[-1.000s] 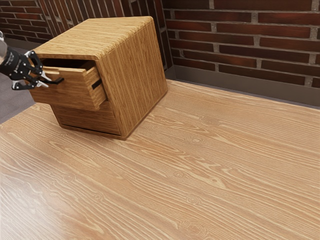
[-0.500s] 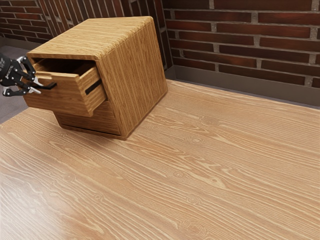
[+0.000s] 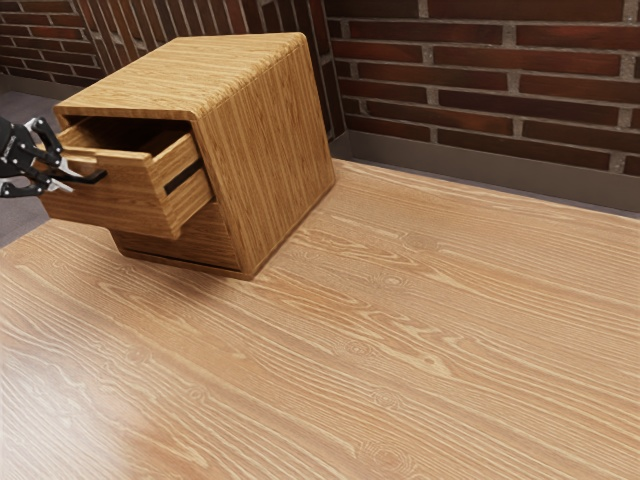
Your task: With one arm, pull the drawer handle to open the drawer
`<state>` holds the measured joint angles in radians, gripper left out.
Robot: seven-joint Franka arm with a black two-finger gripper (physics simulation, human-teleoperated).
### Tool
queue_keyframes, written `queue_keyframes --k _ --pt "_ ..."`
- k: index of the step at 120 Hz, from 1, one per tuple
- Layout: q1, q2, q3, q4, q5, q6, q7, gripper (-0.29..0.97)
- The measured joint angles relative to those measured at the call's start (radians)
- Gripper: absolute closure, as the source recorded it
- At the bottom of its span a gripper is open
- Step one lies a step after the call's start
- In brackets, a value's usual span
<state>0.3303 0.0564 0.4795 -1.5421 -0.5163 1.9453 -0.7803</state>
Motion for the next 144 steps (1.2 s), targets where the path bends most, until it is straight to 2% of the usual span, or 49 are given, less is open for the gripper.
queue_keyframes --k 46,144 --pt "0.018 -0.049 0.009 -0.025 0.002 -0.057 0.016 0.63" --pt "0.012 -0.166 0.008 -0.126 0.042 -0.093 0.046 0.63"
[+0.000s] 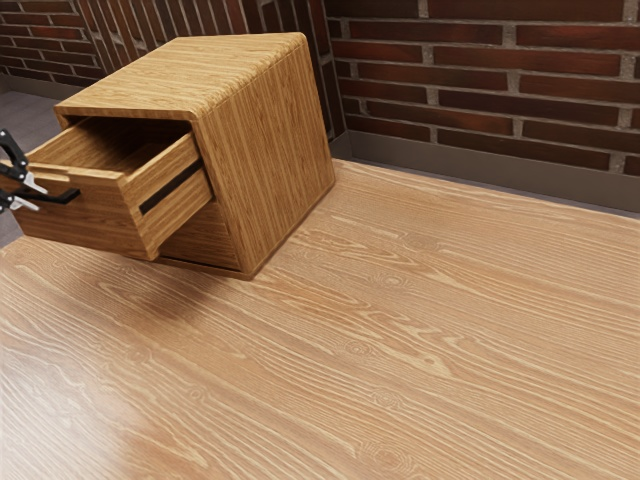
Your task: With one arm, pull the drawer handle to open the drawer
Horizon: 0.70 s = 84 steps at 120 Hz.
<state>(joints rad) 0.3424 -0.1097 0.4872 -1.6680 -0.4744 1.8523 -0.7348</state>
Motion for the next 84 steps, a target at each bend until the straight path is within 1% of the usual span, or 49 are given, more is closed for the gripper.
queue_keyframes --k 66,84 --pt "0.005 -0.042 0.015 -0.031 0.04 -0.037 0.018 0.62" --pt "0.003 -0.043 0.043 -0.033 0.038 -0.046 0.026 0.63"
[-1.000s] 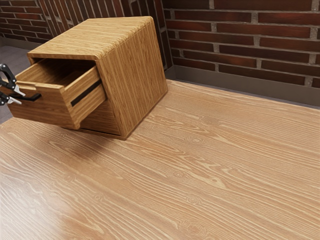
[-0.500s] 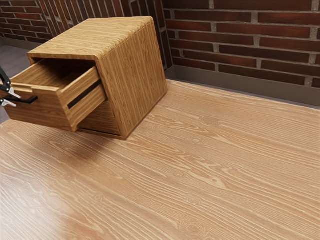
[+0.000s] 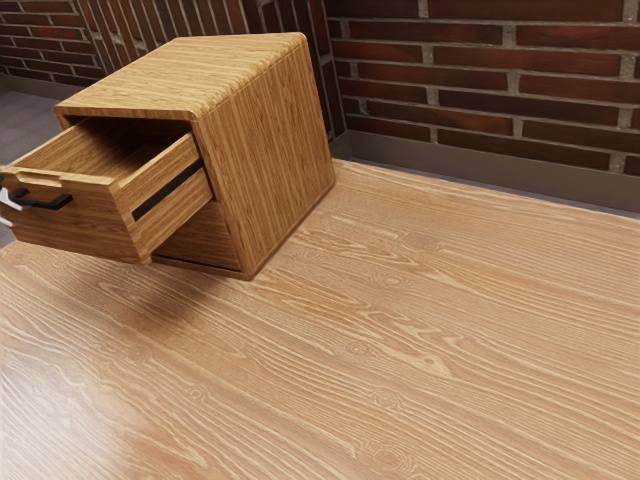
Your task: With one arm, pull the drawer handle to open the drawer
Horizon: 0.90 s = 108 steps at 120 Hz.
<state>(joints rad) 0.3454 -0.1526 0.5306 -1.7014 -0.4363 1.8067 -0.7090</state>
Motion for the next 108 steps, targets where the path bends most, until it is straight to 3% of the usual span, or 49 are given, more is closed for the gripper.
queue_keyframes --k 17,36,57,77,90,97,108 --pt "-0.001 -0.044 0.052 0.006 0.0 -0.022 0.009 0.59" --pt "0.001 -0.076 0.136 0.056 -0.007 -0.086 0.067 0.29" --pt "-0.001 -0.082 0.179 0.082 -0.029 -0.178 0.155 0.12" --pt "-0.001 -0.165 0.334 0.191 -0.025 -0.313 0.225 0.05" --pt "0.001 -0.3 0.371 0.201 0.082 -0.386 0.272 0.03" --pt "0.024 -0.345 0.45 0.201 0.143 -0.415 0.295 0.02" --pt "0.035 -0.367 0.572 0.199 0.176 -0.45 0.328 0.02"
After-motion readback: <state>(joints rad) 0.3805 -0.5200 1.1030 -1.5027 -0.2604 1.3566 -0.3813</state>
